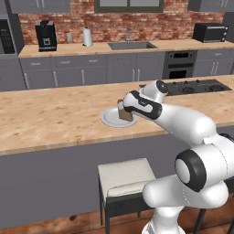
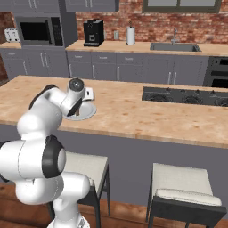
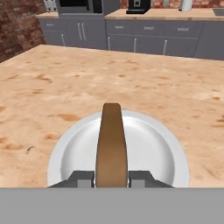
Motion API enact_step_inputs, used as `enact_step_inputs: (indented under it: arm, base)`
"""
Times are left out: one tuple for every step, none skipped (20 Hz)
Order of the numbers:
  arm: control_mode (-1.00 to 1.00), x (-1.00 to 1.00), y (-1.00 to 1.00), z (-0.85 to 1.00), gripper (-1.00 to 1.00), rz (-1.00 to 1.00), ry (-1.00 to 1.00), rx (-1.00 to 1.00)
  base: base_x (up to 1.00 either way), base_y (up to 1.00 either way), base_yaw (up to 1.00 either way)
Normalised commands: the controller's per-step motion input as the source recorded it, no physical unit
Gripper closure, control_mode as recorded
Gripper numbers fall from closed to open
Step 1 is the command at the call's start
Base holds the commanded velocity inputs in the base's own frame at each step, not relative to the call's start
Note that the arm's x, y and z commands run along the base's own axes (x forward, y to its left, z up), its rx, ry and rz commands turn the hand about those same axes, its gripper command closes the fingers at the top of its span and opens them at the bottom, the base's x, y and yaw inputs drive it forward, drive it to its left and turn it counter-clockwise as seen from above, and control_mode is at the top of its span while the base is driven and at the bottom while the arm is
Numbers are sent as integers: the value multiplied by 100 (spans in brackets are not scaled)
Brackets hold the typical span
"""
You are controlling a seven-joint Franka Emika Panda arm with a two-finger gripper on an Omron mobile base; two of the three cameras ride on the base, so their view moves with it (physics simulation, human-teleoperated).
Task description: Start the toaster. Once the lever pops up, take the bread to the plate on the dining counter.
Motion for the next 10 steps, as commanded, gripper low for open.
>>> enact_step_inputs:
  arm:
    - [-100, 14, 0, 0, 100, 0, 0, 0]
    - [-100, 8, 0, 0, 100, 0, 0, 0]
    - [-100, 6, 0, 0, 100, 0, 0, 0]
    - [-100, 6, 0, 0, 100, 0, 0, 0]
    - [-100, 2, 0, 0, 100, 0, 0, 0]
    - [-100, 0, 0, 0, 100, 0, 0, 0]
    - [-100, 0, 0, 0, 100, 0, 0, 0]
    - [-100, 0, 0, 0, 100, 0, 0, 0]
    - [-100, 0, 0, 0, 100, 0, 0, 0]
    - [-100, 0, 0, 0, 100, 0, 0, 0]
  base:
    - [0, 0, 0]
    - [0, 0, 0]
    - [0, 0, 0]
    - [0, 0, 0]
    - [0, 0, 0]
    - [0, 0, 0]
    - [0, 0, 0]
    - [0, 0, 0]
    - [0, 0, 0]
    - [0, 0, 0]
